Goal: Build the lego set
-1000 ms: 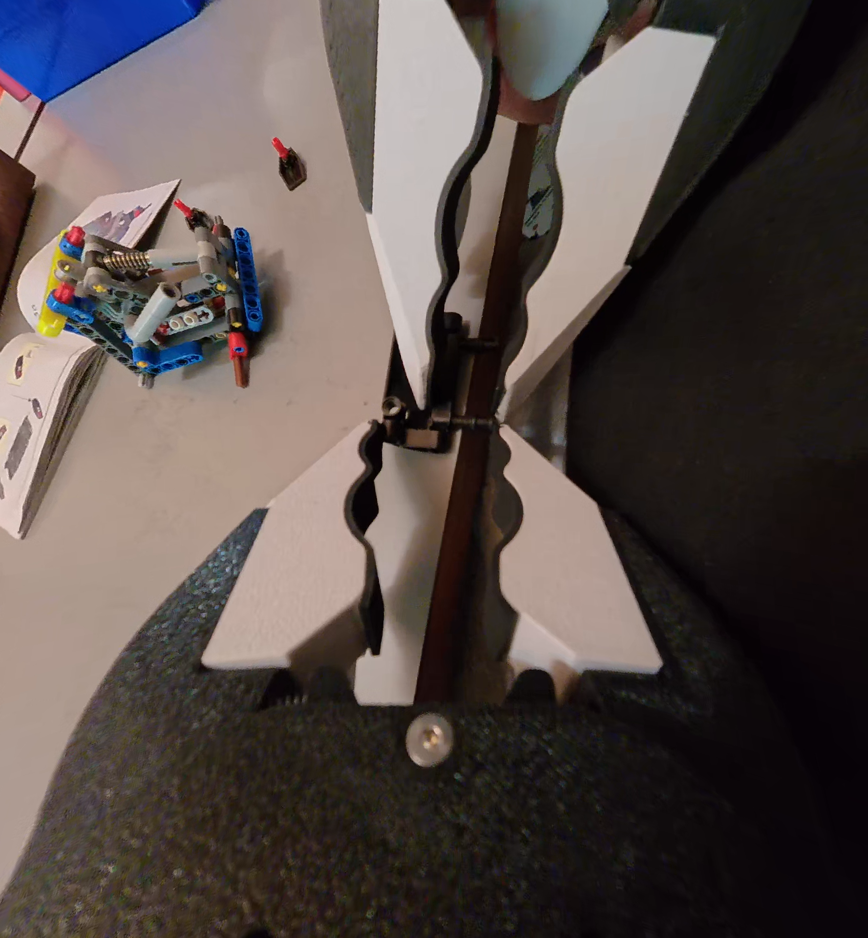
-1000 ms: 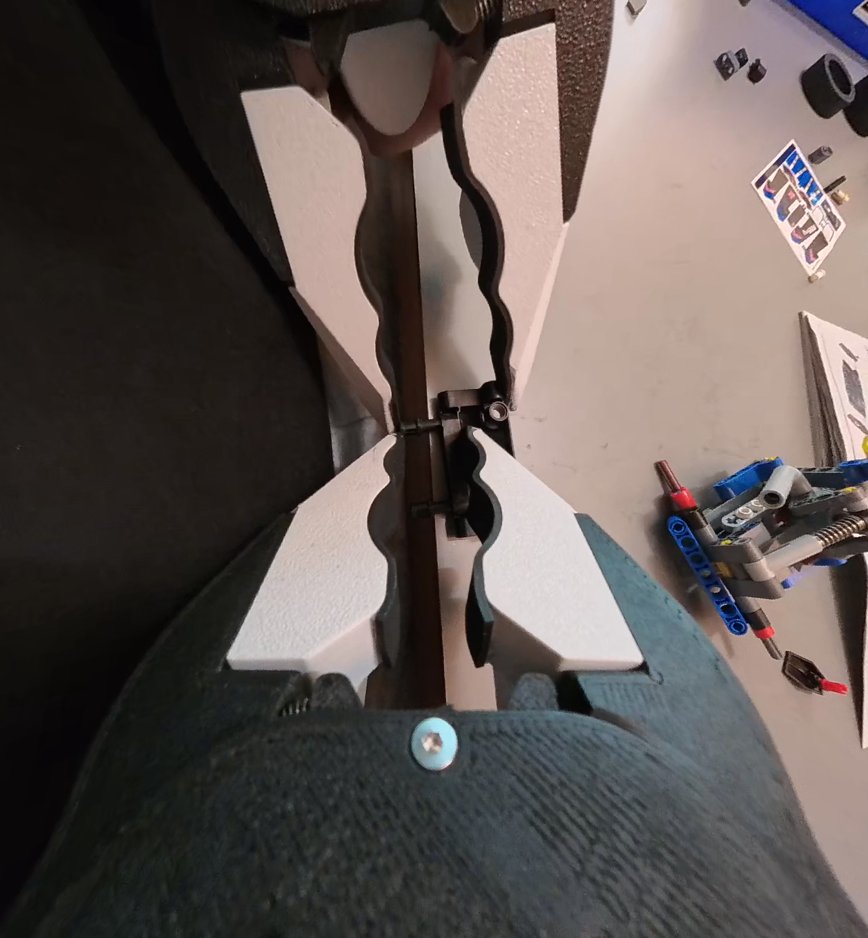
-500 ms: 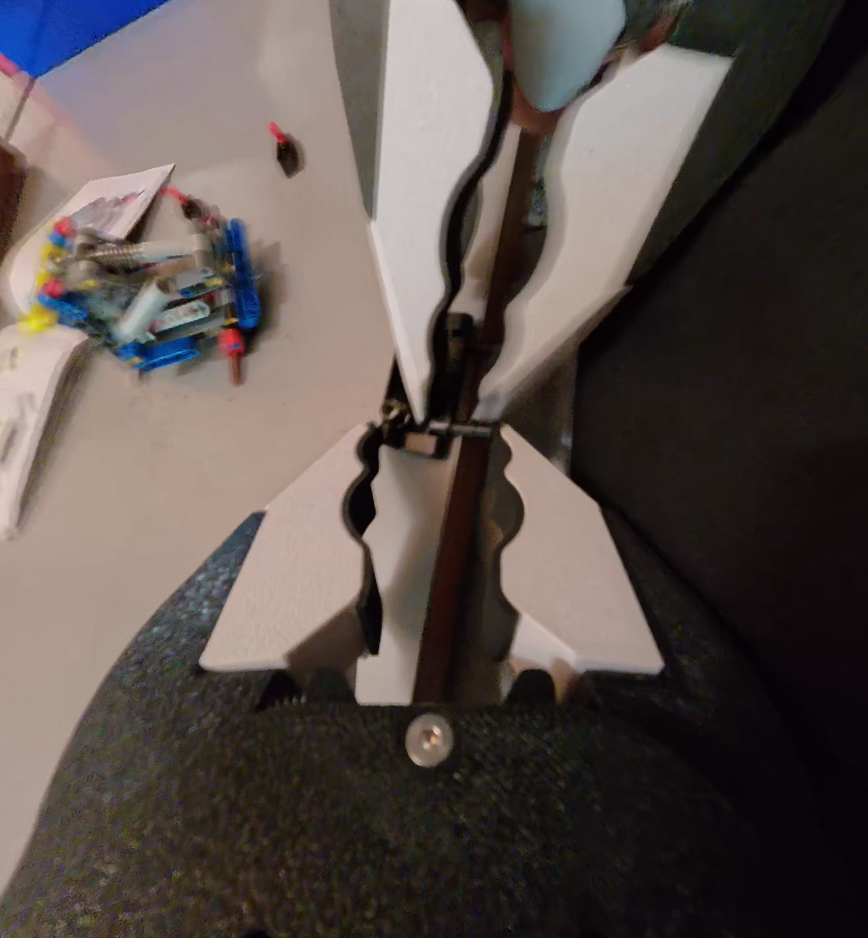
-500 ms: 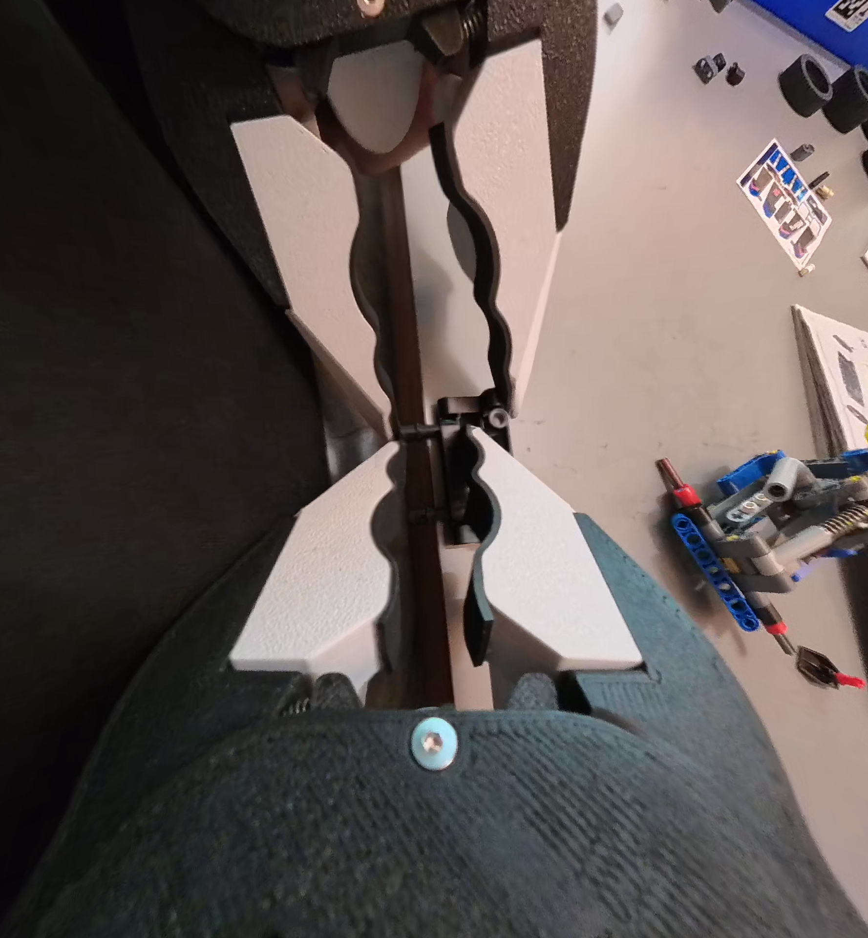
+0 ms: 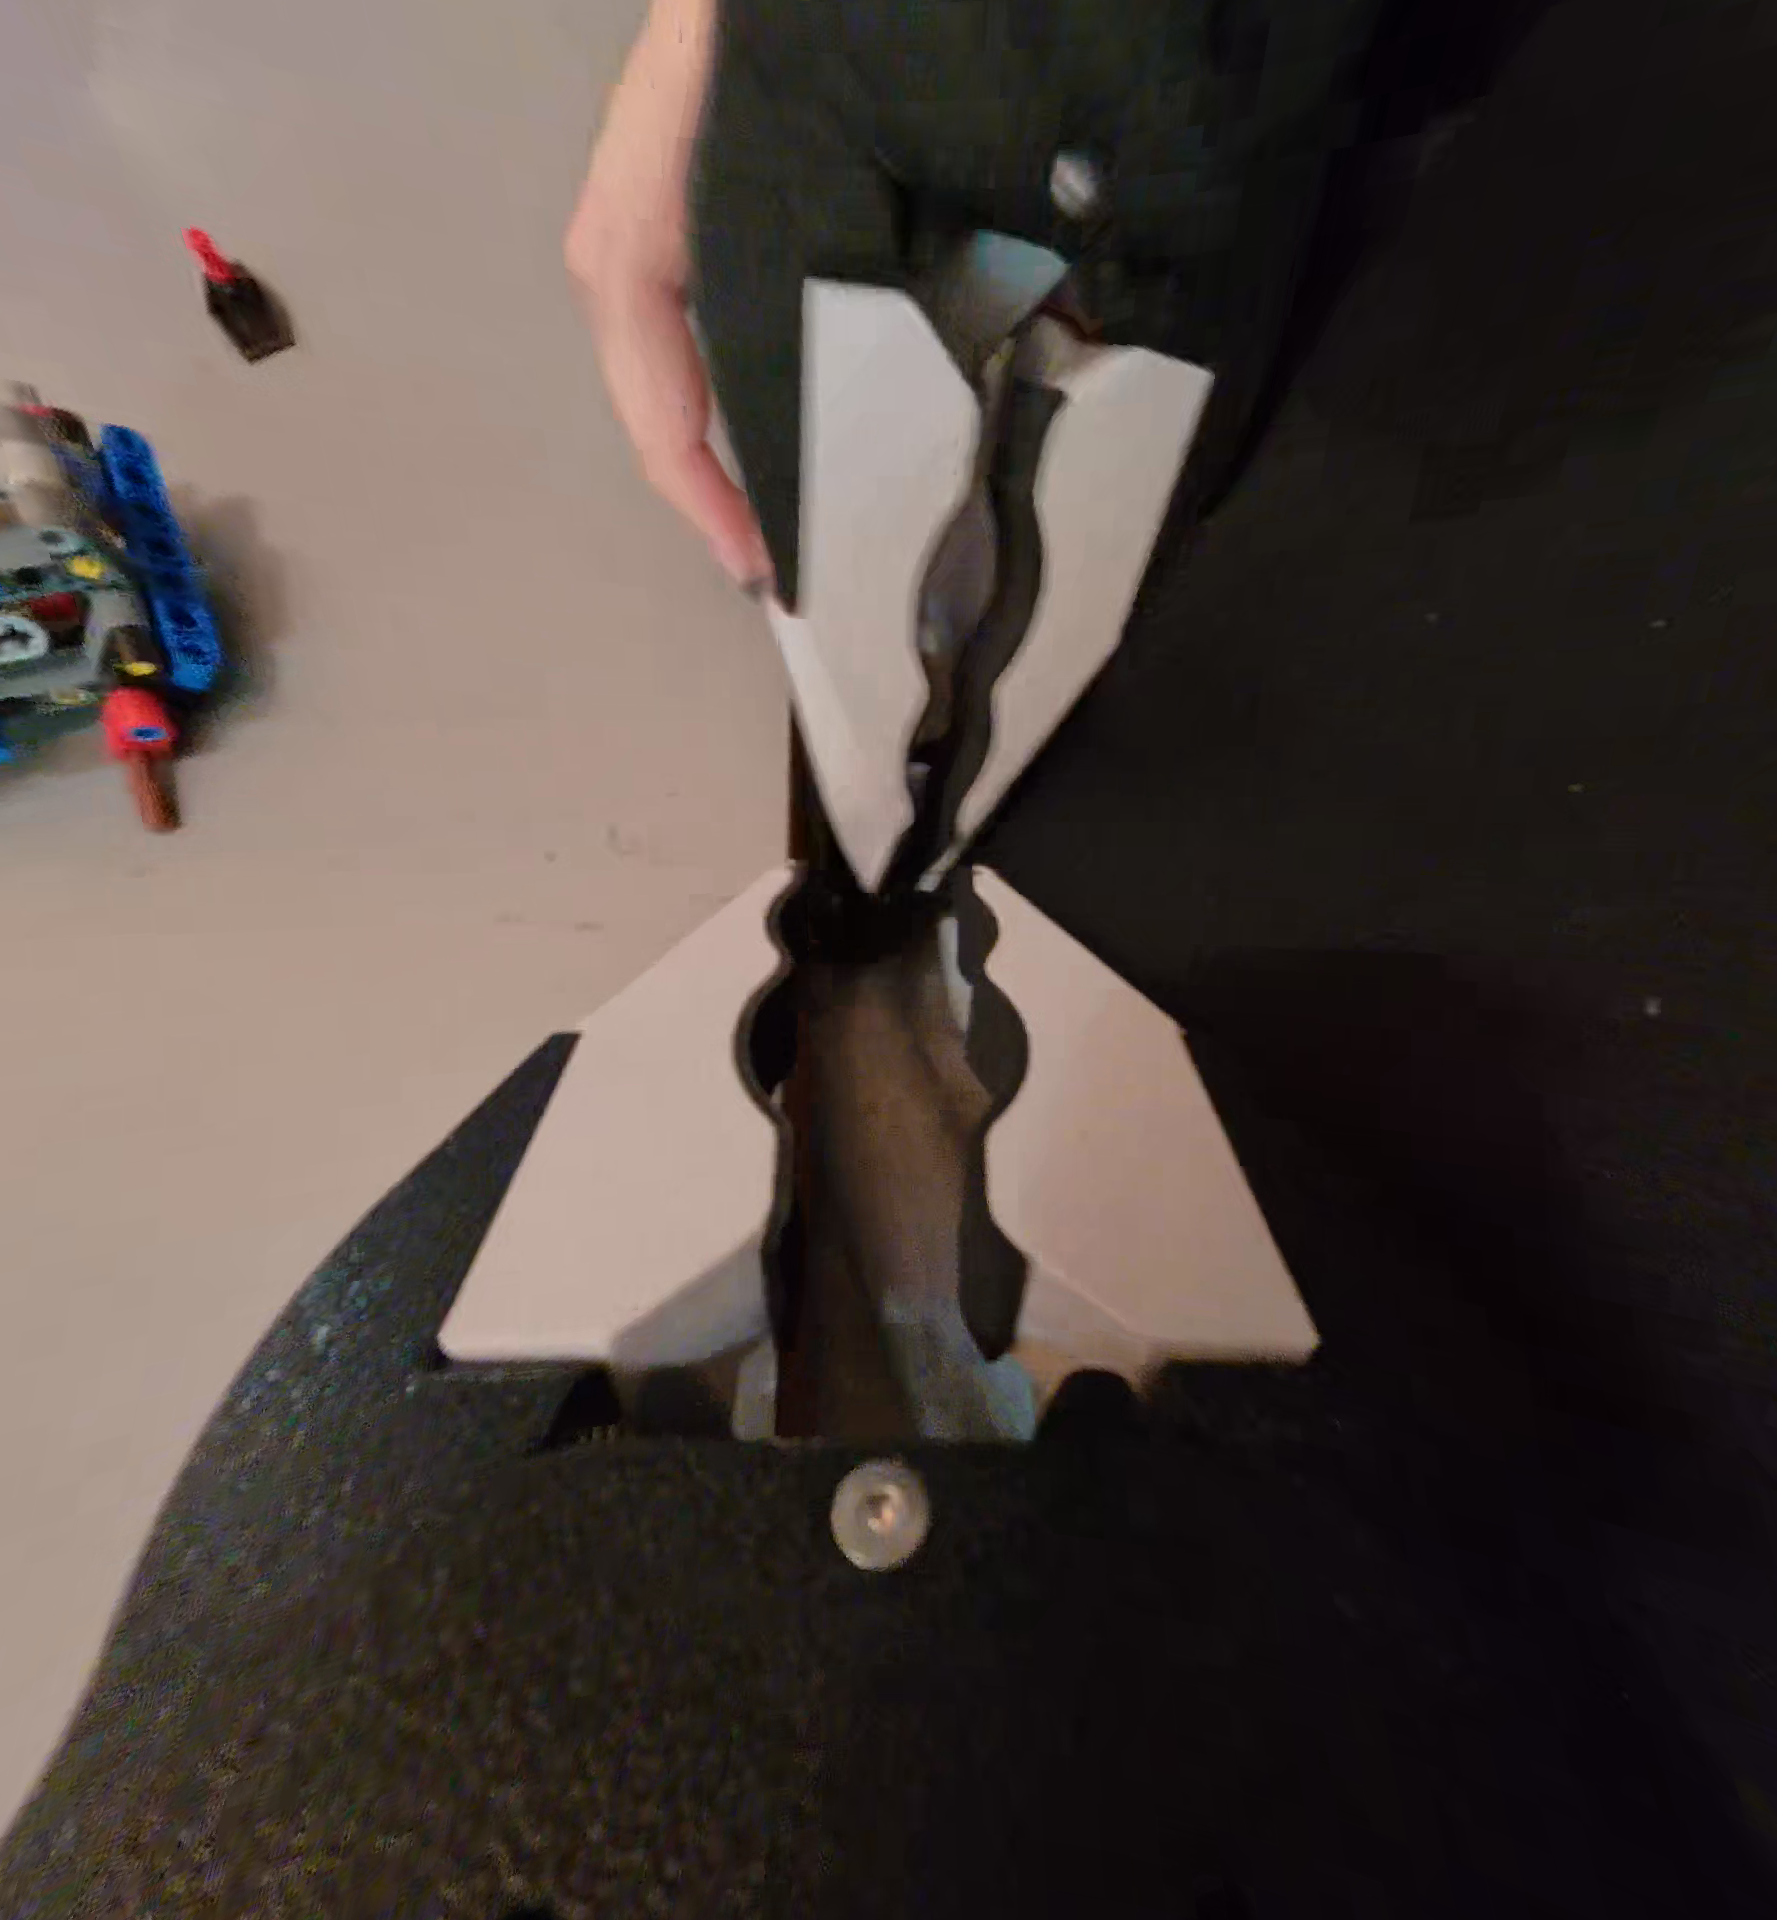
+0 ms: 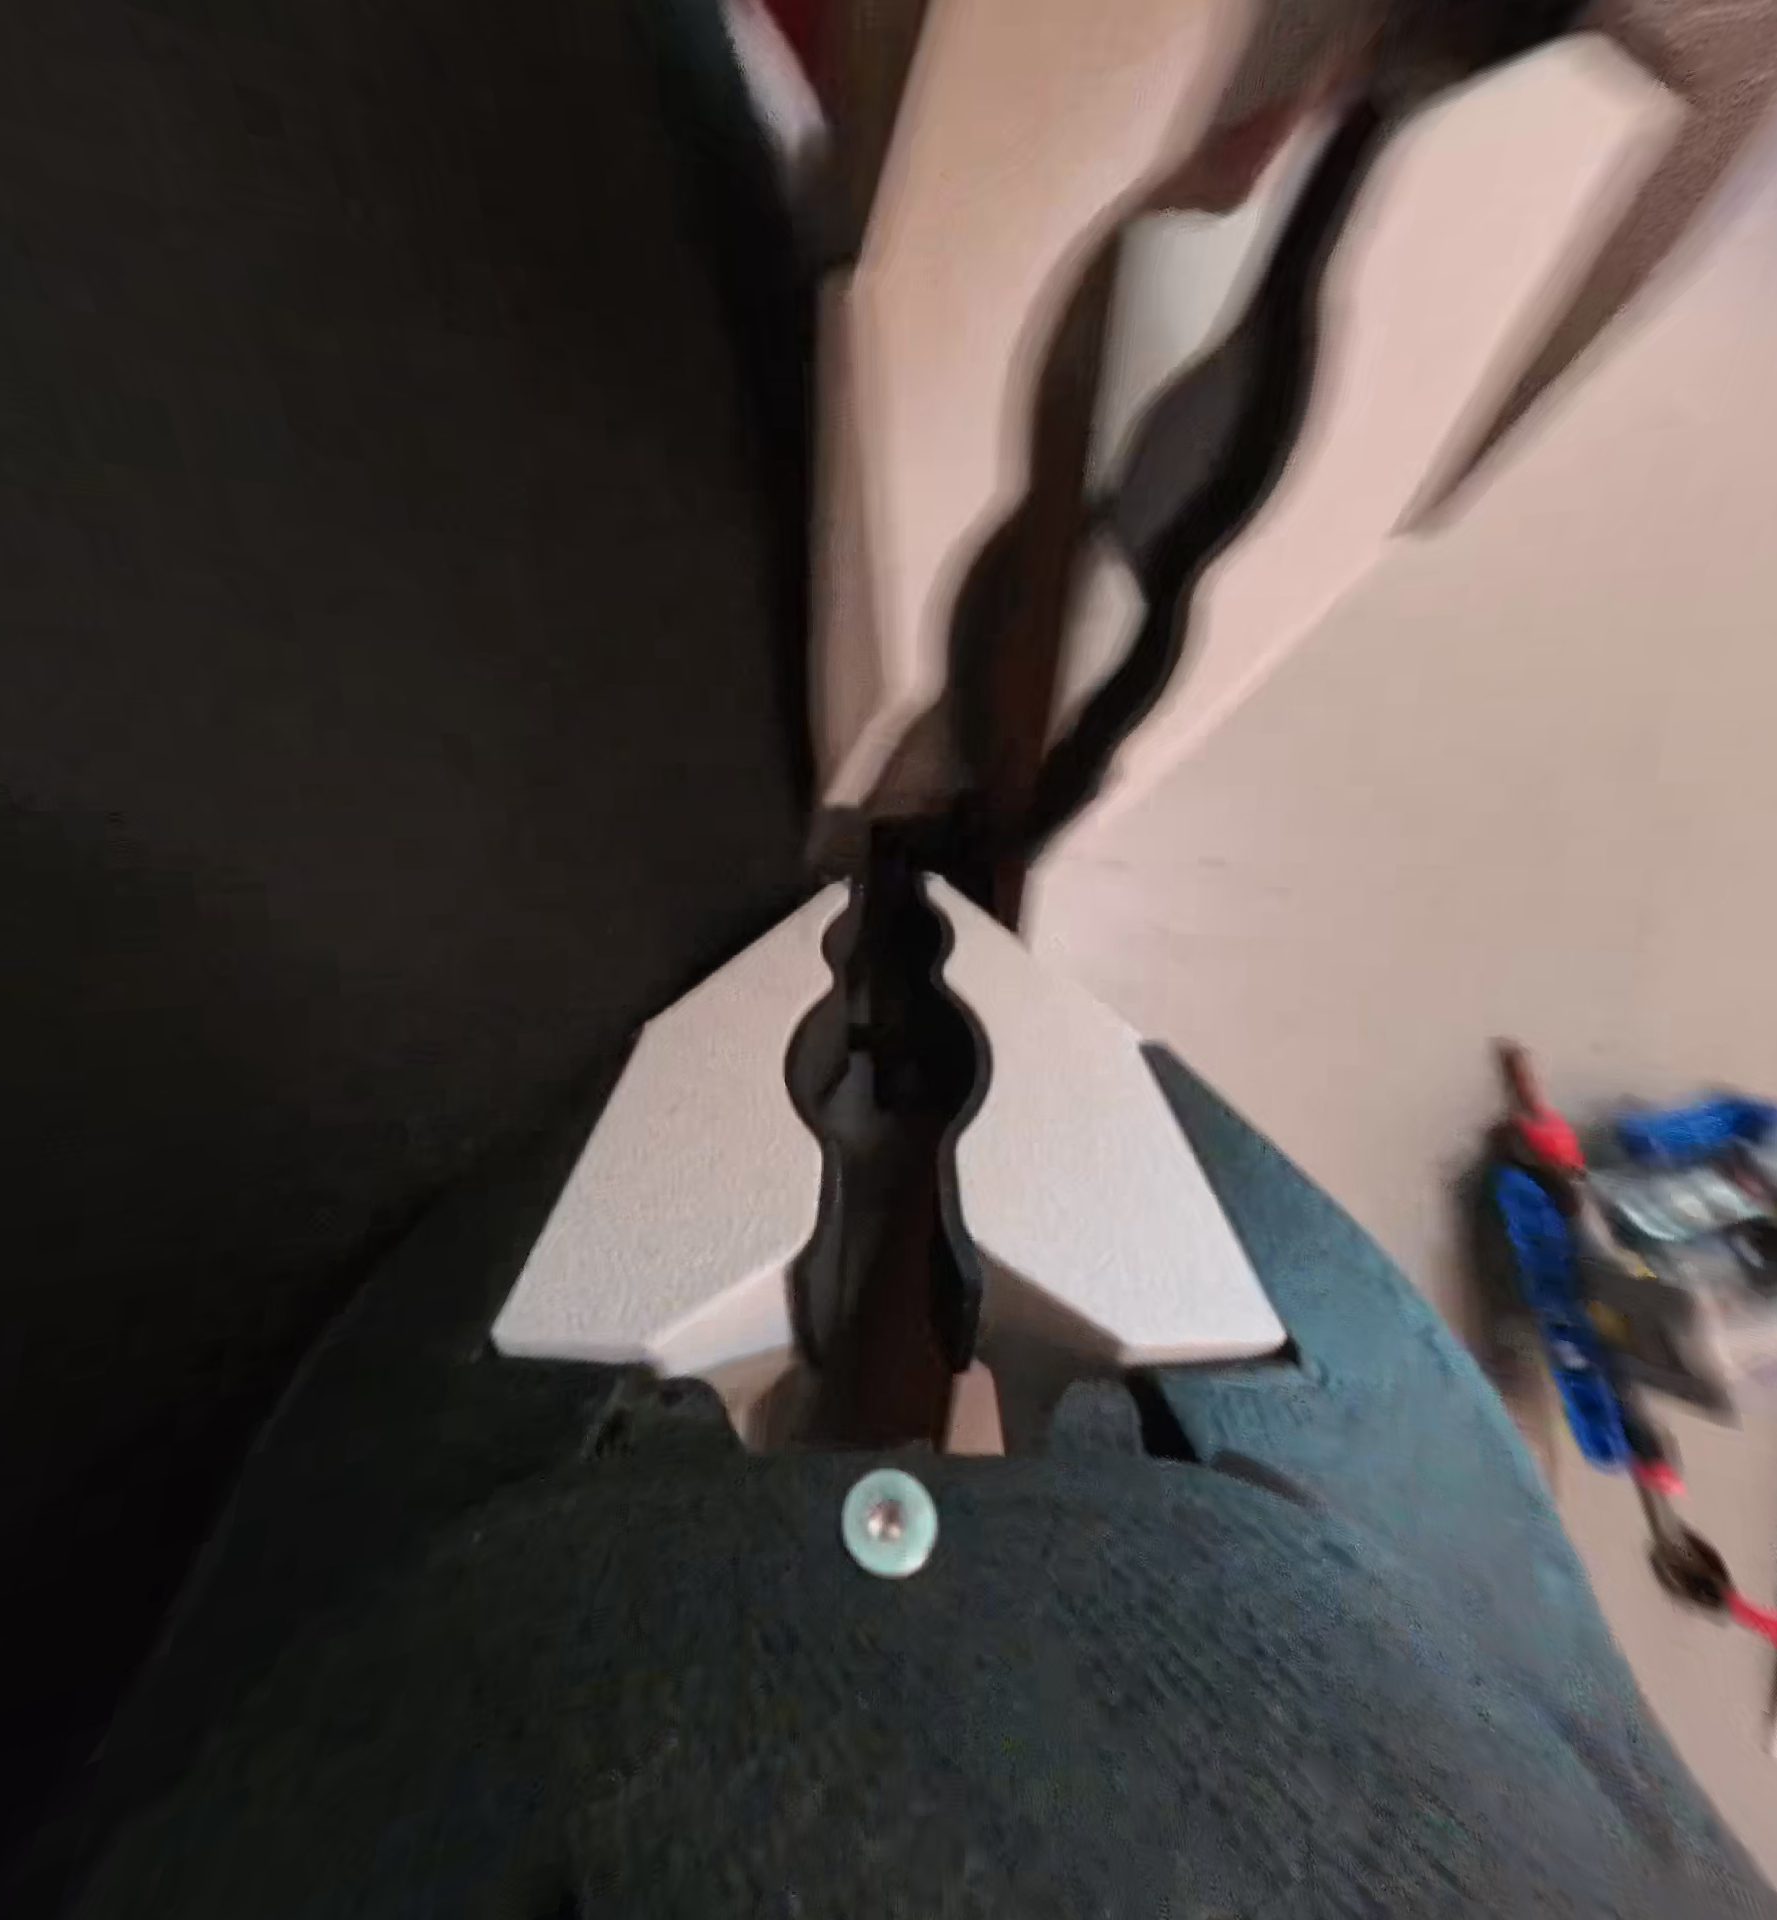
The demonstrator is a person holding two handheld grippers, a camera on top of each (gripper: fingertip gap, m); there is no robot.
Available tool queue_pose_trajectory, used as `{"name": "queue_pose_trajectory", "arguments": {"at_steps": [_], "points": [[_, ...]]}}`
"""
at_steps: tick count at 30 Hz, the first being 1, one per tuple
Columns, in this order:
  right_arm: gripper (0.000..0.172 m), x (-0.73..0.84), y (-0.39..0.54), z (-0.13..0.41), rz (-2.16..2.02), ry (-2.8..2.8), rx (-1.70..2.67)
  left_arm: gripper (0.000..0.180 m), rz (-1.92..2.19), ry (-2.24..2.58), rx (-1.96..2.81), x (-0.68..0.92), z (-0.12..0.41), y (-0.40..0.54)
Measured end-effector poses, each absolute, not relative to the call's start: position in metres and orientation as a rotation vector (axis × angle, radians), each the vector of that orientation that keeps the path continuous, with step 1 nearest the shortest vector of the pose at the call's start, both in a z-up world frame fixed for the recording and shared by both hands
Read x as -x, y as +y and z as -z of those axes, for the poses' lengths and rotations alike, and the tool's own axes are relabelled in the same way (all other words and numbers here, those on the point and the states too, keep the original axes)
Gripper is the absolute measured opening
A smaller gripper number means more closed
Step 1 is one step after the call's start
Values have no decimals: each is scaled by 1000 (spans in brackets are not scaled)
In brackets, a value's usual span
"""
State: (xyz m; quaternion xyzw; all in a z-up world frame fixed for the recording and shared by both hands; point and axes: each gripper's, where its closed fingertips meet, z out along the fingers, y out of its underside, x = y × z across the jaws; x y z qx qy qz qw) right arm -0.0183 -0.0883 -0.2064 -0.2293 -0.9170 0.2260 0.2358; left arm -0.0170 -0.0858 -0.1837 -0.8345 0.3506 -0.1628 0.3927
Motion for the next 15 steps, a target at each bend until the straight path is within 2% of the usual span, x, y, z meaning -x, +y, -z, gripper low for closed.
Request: {"name": "queue_pose_trajectory", "arguments": {"at_steps": [2,4,10,13,15], "points": [[5,17,-88,218,-519,-2526,584,12,327,925,2111,21,186,-81],[4,26,-93,208,-518,-2410,501,20,237,1018,2098,18,191,-83],[5,27,-90,199,-609,-2335,494,0,170,914,2033,27,181,-80],[5,31,-81,182,-601,-2240,489,2,139,782,1971,45,161,-79],[5,34,-66,173,-547,-2226,505,14,92,743,1976,59,158,-78]]}}
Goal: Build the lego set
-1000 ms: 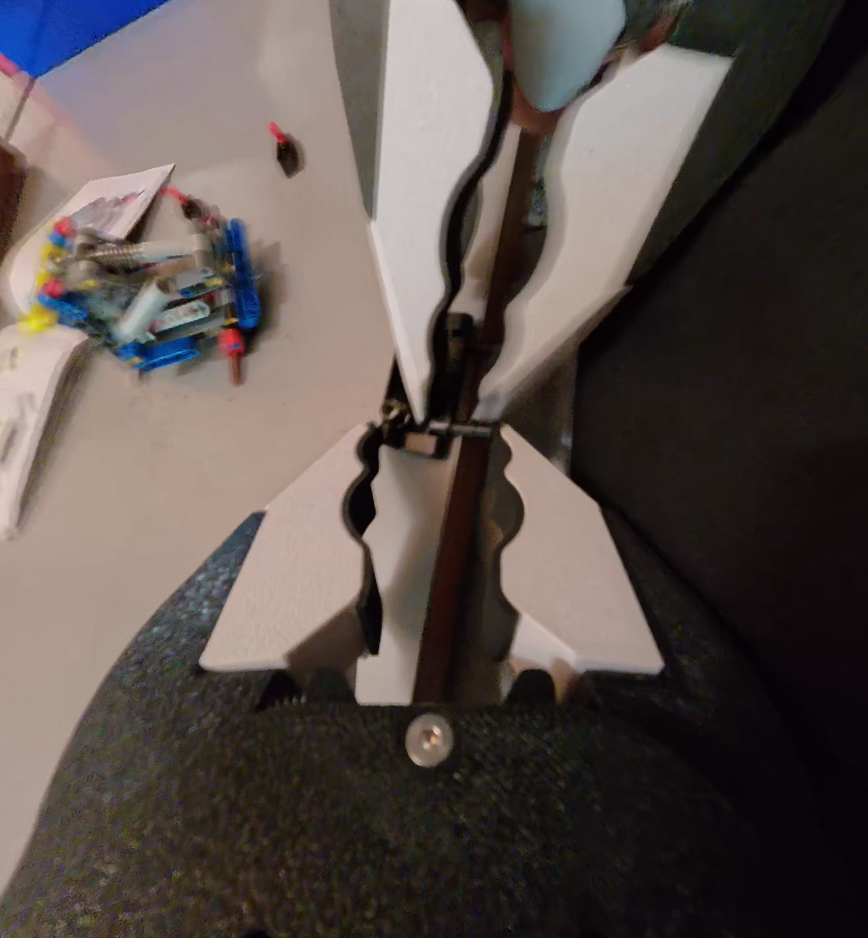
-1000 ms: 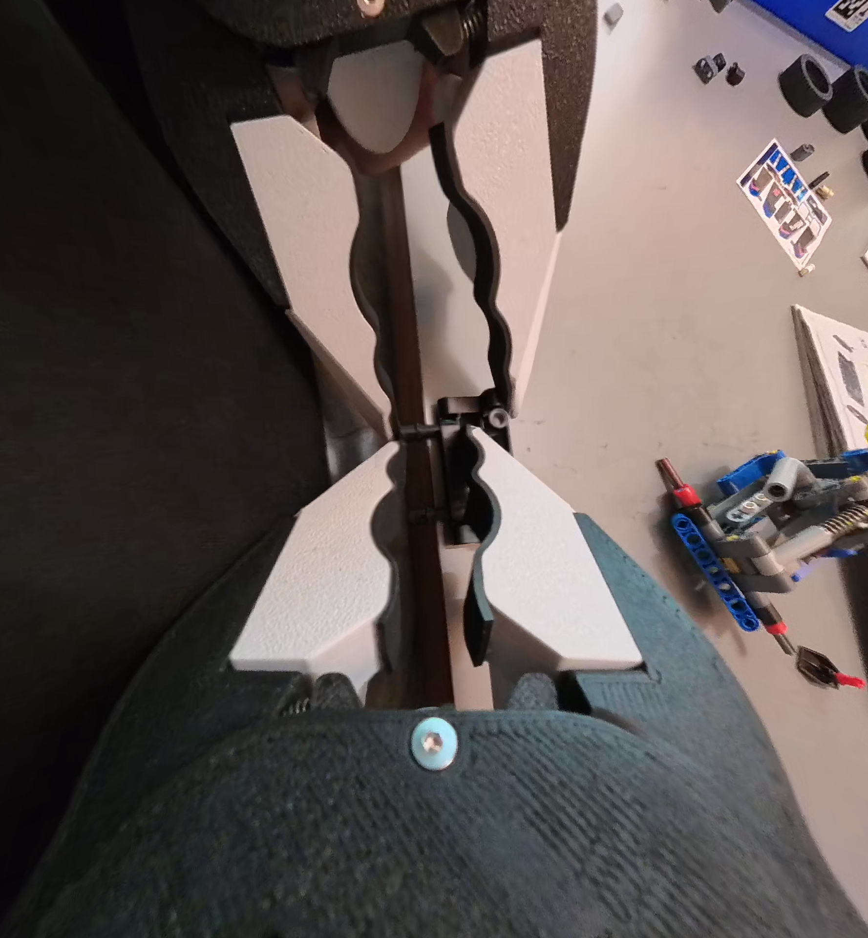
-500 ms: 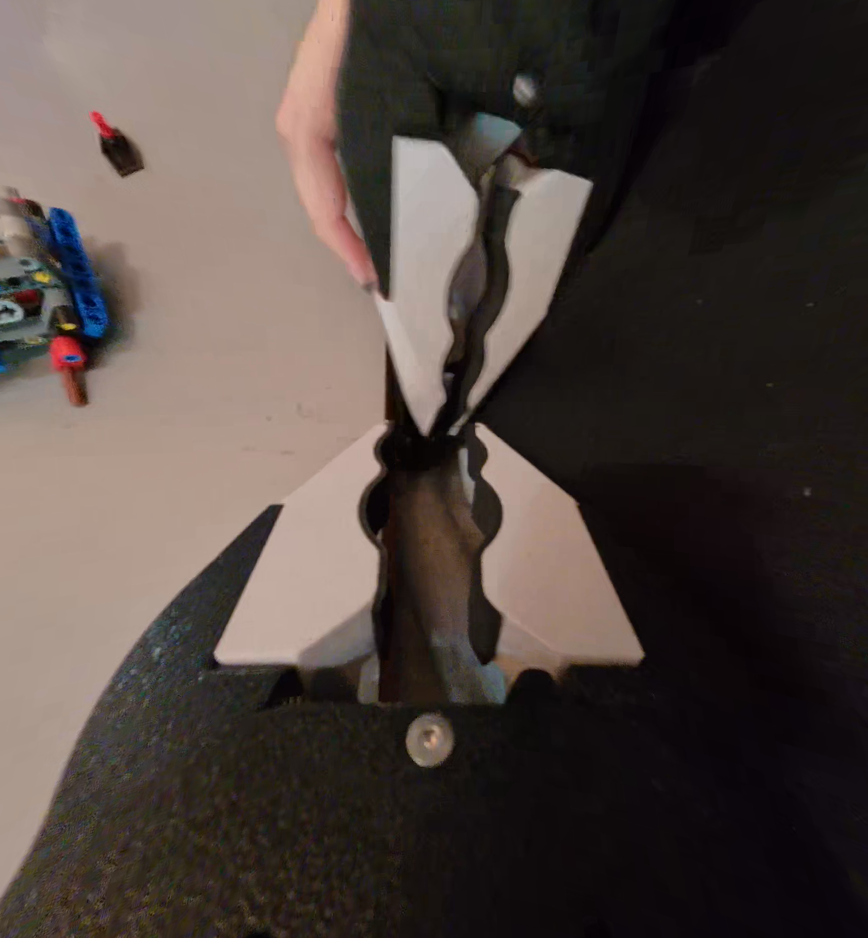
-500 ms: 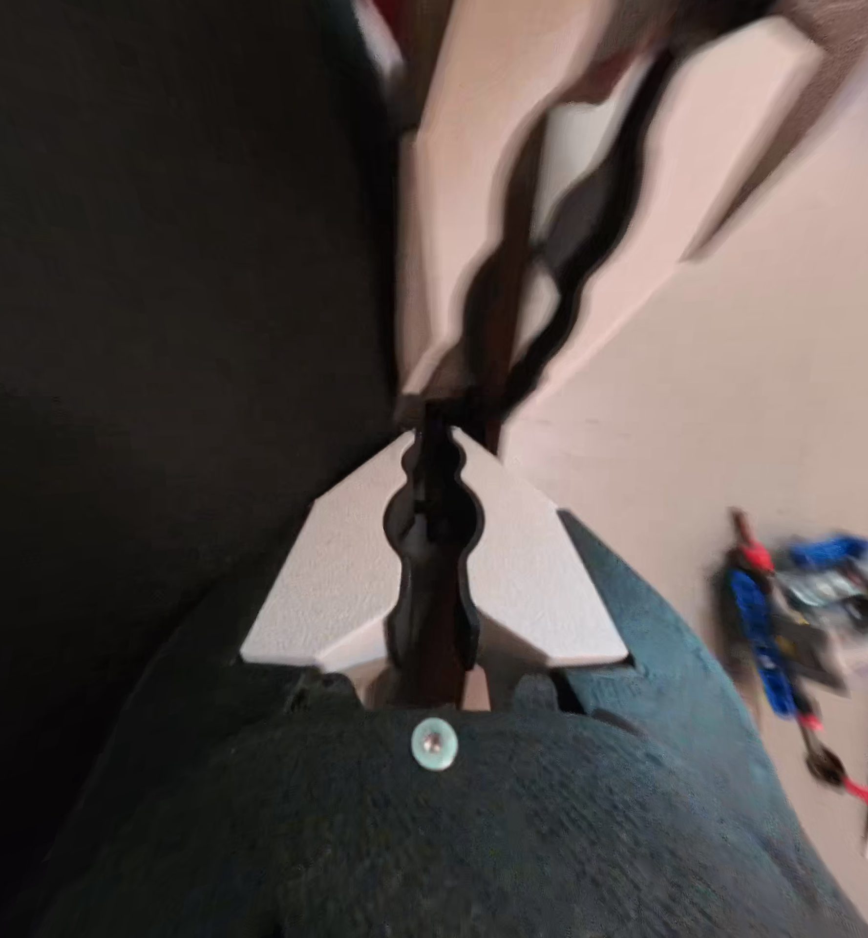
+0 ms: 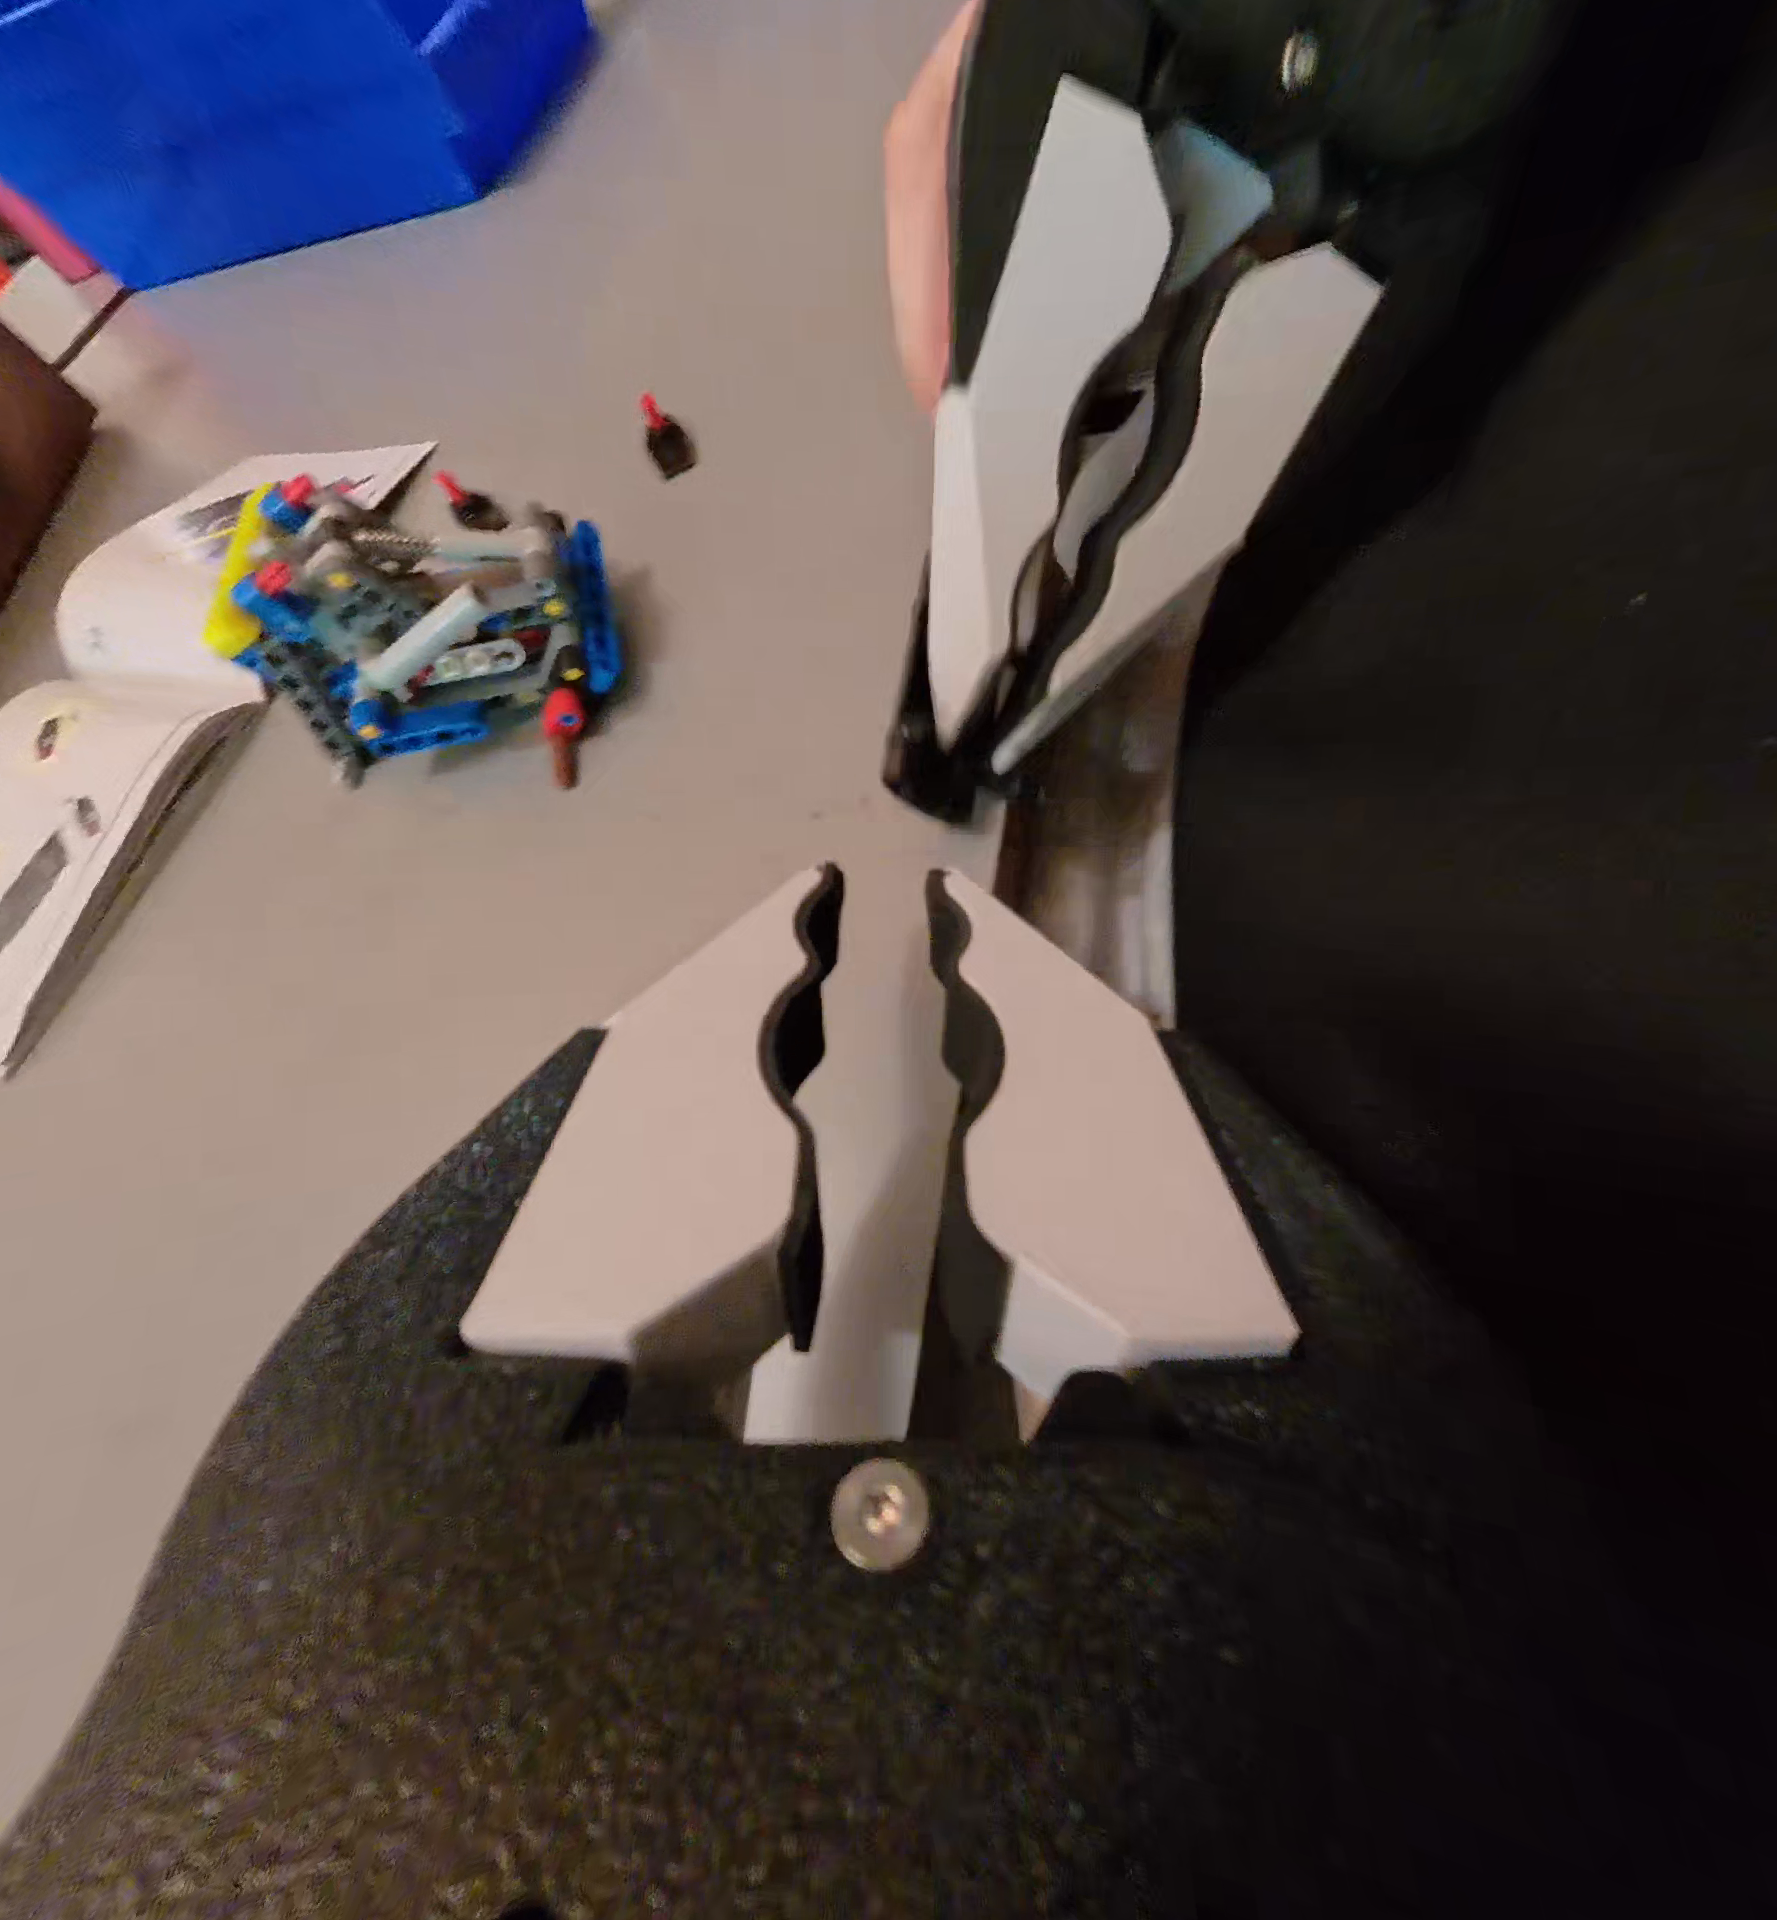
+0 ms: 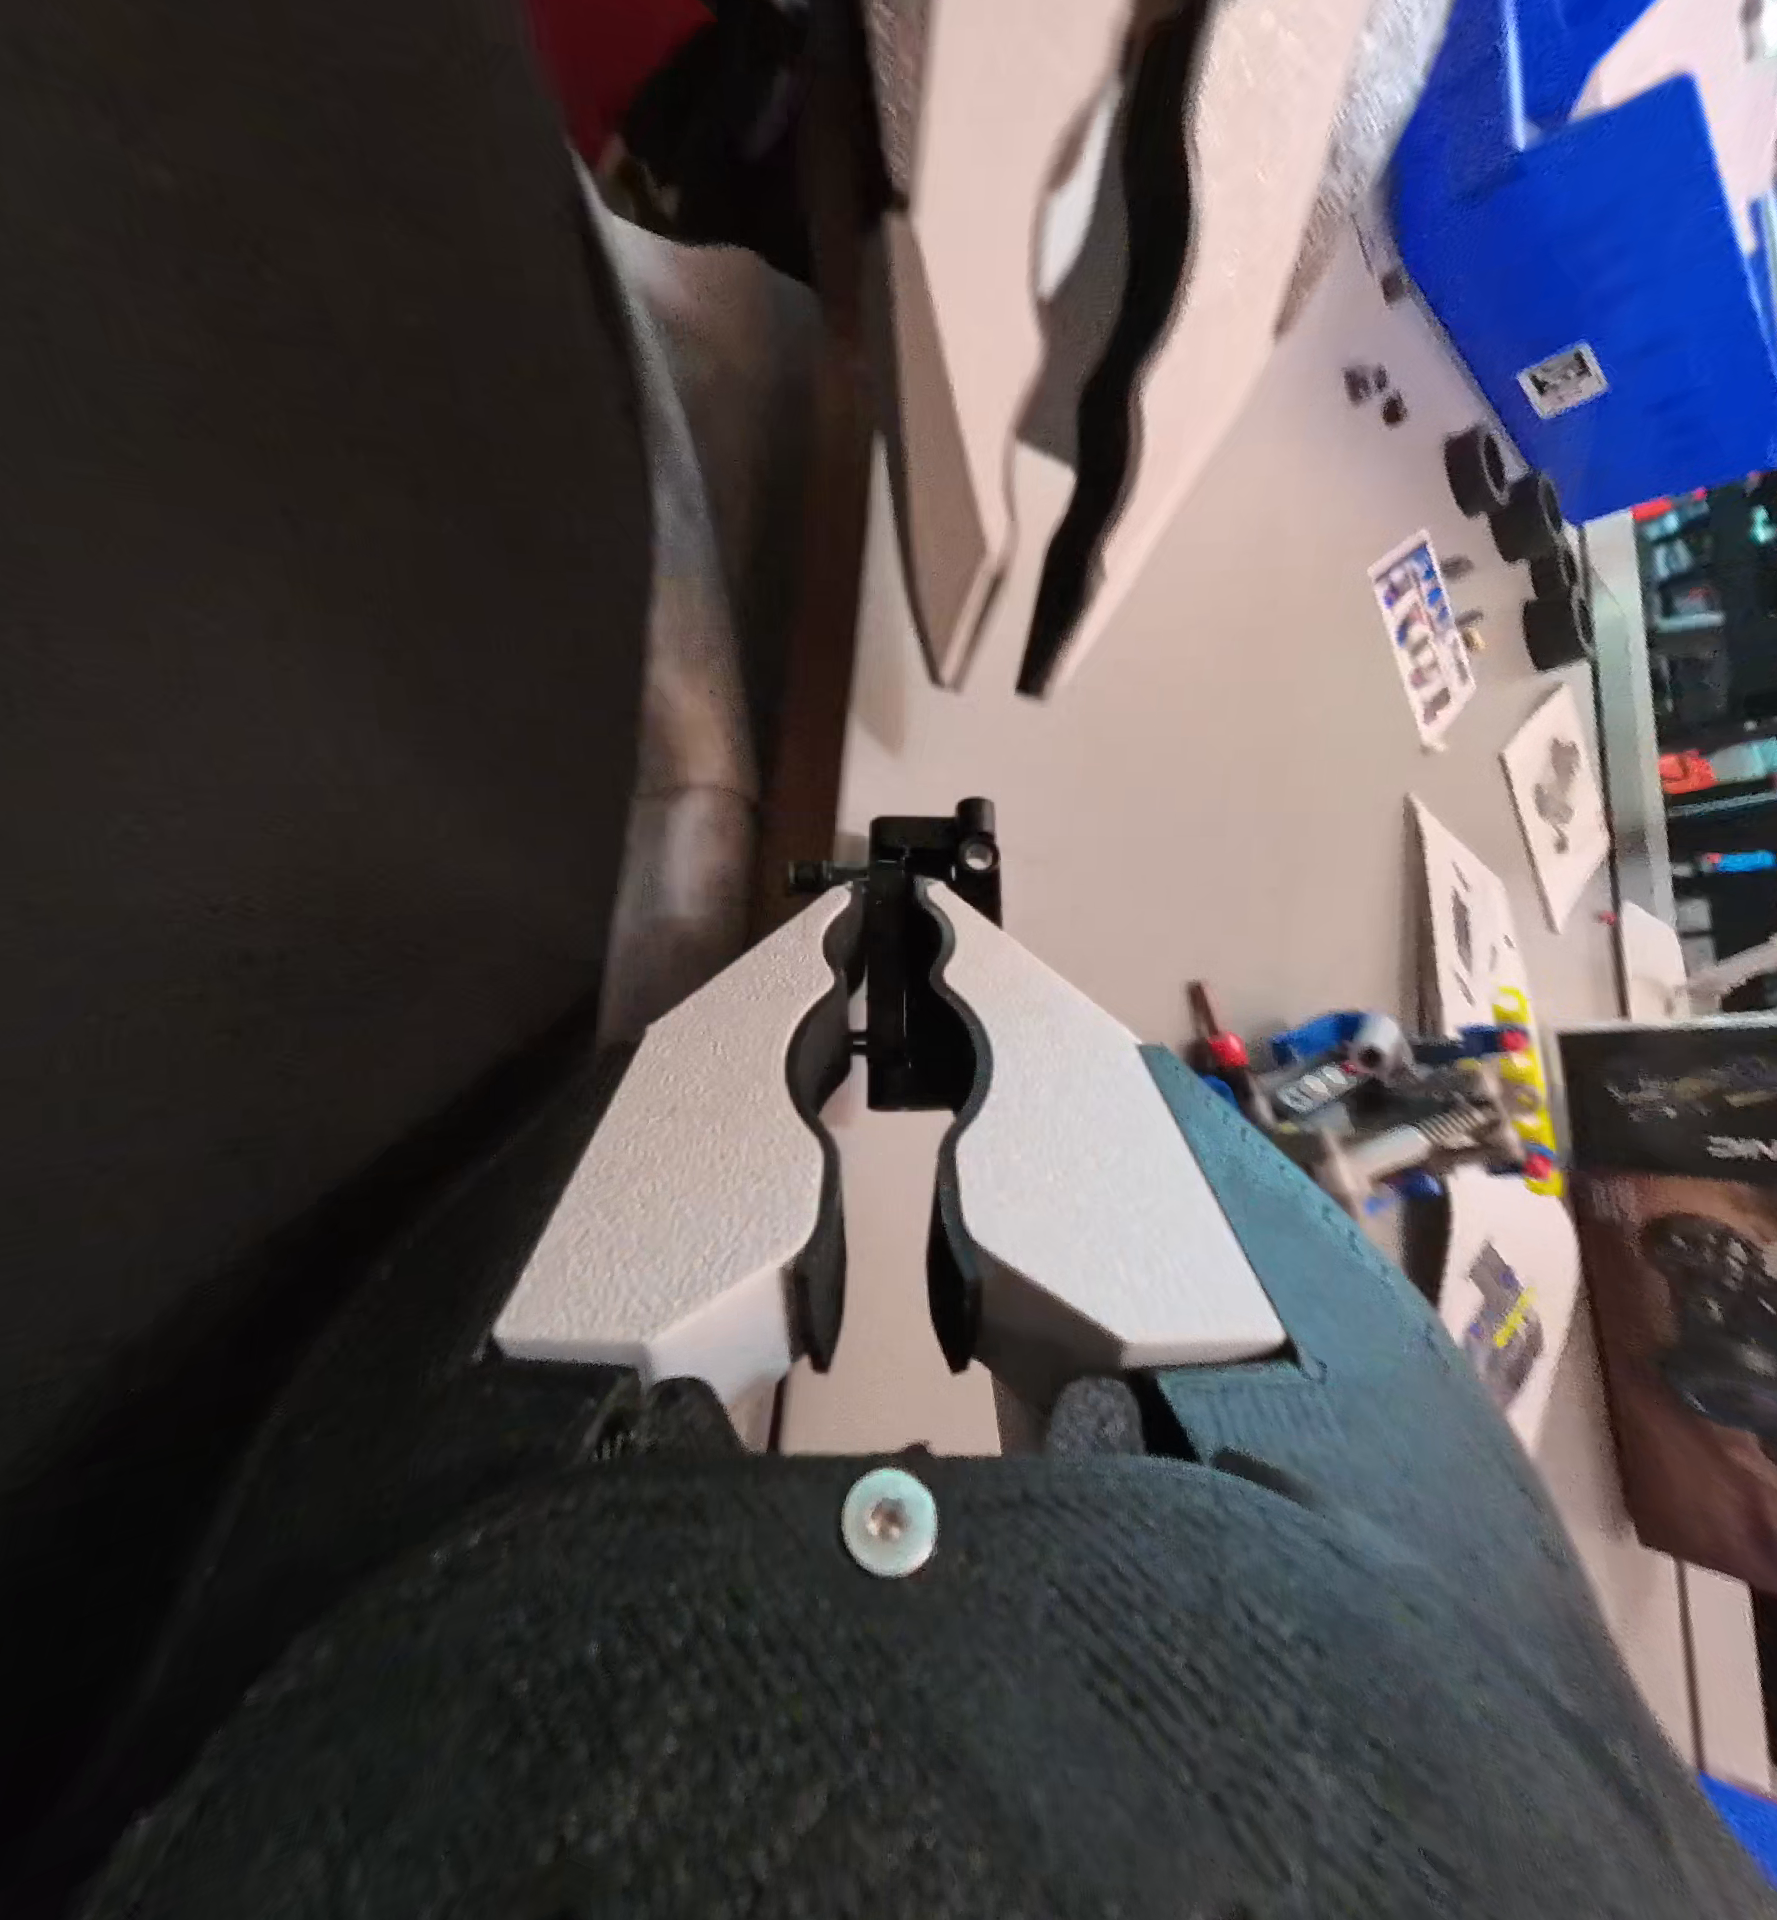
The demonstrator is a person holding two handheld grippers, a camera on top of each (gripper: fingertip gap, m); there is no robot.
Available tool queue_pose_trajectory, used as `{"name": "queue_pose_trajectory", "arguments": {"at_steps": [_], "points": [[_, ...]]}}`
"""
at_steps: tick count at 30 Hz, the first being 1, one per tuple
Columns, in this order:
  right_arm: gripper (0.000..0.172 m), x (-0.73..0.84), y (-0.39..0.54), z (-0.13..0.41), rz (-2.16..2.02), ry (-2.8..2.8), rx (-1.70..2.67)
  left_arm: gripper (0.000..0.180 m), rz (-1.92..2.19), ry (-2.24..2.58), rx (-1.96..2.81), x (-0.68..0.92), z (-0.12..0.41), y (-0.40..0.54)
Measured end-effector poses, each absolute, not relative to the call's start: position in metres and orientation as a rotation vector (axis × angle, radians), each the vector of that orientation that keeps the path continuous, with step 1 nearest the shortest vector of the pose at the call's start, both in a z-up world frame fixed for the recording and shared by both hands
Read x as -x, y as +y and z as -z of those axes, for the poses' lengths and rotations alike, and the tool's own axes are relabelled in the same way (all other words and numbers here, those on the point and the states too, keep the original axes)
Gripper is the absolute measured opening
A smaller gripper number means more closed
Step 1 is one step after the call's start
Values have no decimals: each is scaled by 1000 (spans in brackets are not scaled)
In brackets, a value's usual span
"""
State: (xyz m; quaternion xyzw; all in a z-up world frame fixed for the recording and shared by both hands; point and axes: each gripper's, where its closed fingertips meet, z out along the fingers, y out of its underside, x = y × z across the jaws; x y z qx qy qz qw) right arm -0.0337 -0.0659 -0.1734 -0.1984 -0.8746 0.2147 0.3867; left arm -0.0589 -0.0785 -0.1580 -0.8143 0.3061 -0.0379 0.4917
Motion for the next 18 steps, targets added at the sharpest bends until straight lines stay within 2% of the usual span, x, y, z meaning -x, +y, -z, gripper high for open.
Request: {"name": "queue_pose_trajectory", "arguments": {"at_steps": [7,12,14,18], "points": [[4,55,-41,165,-688,-2257,567,30,269,594,2046,70,156,-69],[4,63,-51,171,-720,-2336,464,50,158,775,2181,76,177,-62],[4,65,-55,175,-723,-2362,444,51,156,828,2175,70,178,-57],[4,71,-58,175,-703,-2353,436,40,170,833,2188,65,180,-52]]}}
